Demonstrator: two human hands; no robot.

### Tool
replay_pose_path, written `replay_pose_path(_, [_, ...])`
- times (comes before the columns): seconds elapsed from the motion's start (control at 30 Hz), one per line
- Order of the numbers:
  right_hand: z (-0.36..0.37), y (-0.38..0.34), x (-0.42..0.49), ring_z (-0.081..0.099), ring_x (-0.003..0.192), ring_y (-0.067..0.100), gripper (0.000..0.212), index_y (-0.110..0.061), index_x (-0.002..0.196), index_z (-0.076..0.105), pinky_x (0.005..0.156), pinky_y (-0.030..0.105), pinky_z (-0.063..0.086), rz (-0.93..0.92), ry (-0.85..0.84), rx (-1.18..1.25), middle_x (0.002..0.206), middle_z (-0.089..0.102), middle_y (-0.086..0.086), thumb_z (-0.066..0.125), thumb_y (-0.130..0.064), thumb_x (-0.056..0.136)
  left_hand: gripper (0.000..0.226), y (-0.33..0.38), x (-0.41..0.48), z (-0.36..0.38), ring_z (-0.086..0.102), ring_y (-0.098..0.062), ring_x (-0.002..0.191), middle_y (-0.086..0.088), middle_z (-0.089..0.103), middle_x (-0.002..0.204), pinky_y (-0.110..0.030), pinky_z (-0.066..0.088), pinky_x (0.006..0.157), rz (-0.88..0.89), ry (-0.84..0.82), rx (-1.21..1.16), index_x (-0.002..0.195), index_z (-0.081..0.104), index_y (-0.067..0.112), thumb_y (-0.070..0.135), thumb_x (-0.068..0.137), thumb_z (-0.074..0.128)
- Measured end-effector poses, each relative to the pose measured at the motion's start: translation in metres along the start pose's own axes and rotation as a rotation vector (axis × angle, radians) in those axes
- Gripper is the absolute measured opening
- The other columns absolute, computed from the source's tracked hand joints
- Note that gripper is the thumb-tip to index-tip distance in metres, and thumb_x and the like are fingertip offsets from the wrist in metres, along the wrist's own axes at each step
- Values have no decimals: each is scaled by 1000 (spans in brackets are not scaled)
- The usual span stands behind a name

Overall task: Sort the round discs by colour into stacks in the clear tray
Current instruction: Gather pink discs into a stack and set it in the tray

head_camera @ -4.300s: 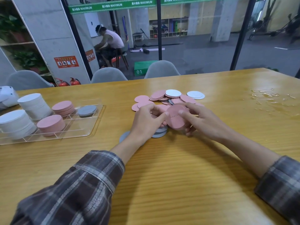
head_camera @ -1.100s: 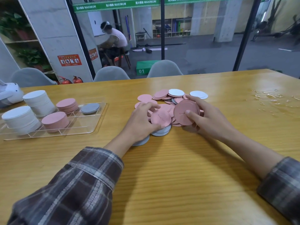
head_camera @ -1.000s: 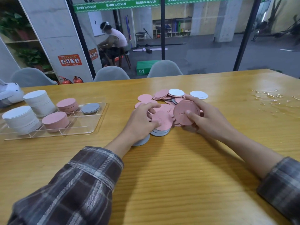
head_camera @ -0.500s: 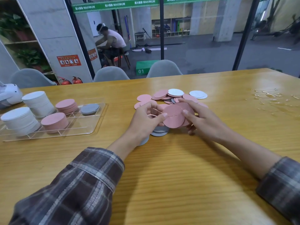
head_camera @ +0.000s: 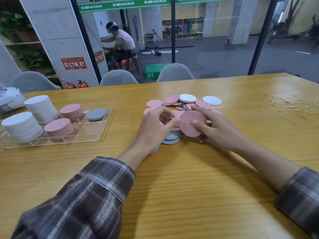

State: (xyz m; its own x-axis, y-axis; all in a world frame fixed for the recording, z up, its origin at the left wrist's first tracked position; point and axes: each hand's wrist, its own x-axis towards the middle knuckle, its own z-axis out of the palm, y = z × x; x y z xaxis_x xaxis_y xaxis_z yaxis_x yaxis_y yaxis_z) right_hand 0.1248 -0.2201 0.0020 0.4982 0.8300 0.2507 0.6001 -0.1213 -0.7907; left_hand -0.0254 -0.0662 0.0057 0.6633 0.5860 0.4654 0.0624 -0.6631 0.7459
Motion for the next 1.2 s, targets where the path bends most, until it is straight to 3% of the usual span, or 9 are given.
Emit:
replay_pose_path(0.07, [-2, 0, 1, 71, 60, 24, 49, -37, 149, 46, 61, 30, 59, 12, 16, -4, 111, 67, -4, 58, -29, 102, 8, -14, 5, -8, 61, -6, 85, 13, 68, 91, -17, 46, 77, 35, 23, 161, 94, 72, 18, 26, 93, 75])
replay_pose_path(0.17, [-3, 0, 0, 70, 60, 25, 48, -38, 148, 47, 62, 29, 58, 17, 26, -7, 105, 69, 2, 58, -29, 102, 16, -36, 8, -15, 55, -12, 105, 12, 62, 107, -31, 42, 92, -41, -67, 372, 105, 71, 21, 36, 99, 67])
replay_pose_path(0.33, [-3, 1, 1, 71, 62, 26, 47, -41, 147, 47, 69, 38, 61, 18, 26, -19, 104, 70, 4, 57, -30, 102, 16, -36, 8, -15, 64, -15, 102, 5, 70, 105, -47, 50, 96, -72, -125, 435, 104, 67, 24, 40, 99, 64])
replay_pose_path(0.57, [-4, 2, 1, 70, 61, 26, 46, -39, 146, 48, 71, 41, 62, 15, 60, -45, 101, 70, 11, 57, -29, 102, 28, -31, 8, -18, 62, -9, 96, 5, 68, 107, -24, 51, 84, -23, -70, 287, 111, 69, 20, 29, 88, 81])
replay_pose_path(0.67, [-6, -1, 1, 67, 59, 23, 47, -34, 148, 48, 58, 30, 59, 28, 86, -16, 100, 70, 14, 57, -25, 103, 33, -26, 8, -17, 62, -11, 83, 5, 67, 96, -11, 47, 70, -15, -24, 186, 112, 72, 19, 11, 82, 84])
replay_pose_path(0.77, [-6, -2, 0, 61, 54, 11, 47, -32, 148, 49, 51, 19, 52, 33, 108, 5, 102, 68, 14, 56, -22, 103, 28, -23, 10, -16, 62, -10, 73, 9, 65, 87, -20, 51, 66, -39, -45, 55, 112, 77, 22, 9, 88, 79])
replay_pose_path(0.83, [-5, -2, 1, 60, 57, 12, 46, -33, 148, 49, 52, 20, 52, 30, 102, 18, 102, 68, 18, 56, -22, 103, 19, -20, 11, -16, 61, -8, 70, 8, 67, 85, -22, 50, 62, -67, -79, -20, 108, 79, 22, 12, 92, 76])
replay_pose_path(0.97, [-5, -2, 1, 59, 54, 11, 42, -33, 145, 51, 52, 20, 53, 40, 86, 61, 100, 67, 19, 53, -22, 105, 12, -10, 10, -16, 59, -5, 62, -1, 67, 86, -16, 47, 53, -193, -123, -242, 104, 76, 7, 2, 95, 69])
replay_pose_path(1.2, [-4, -2, 2, 59, 53, 11, 40, -32, 144, 53, 53, 23, 54, 49, 100, 69, 87, 63, 6, 52, -21, 106, 16, -9, 12, -16, 54, -19, 63, -1, 66, 73, -28, 46, 54, -313, -95, -331, 89, 72, 4, -6, 91, 60])
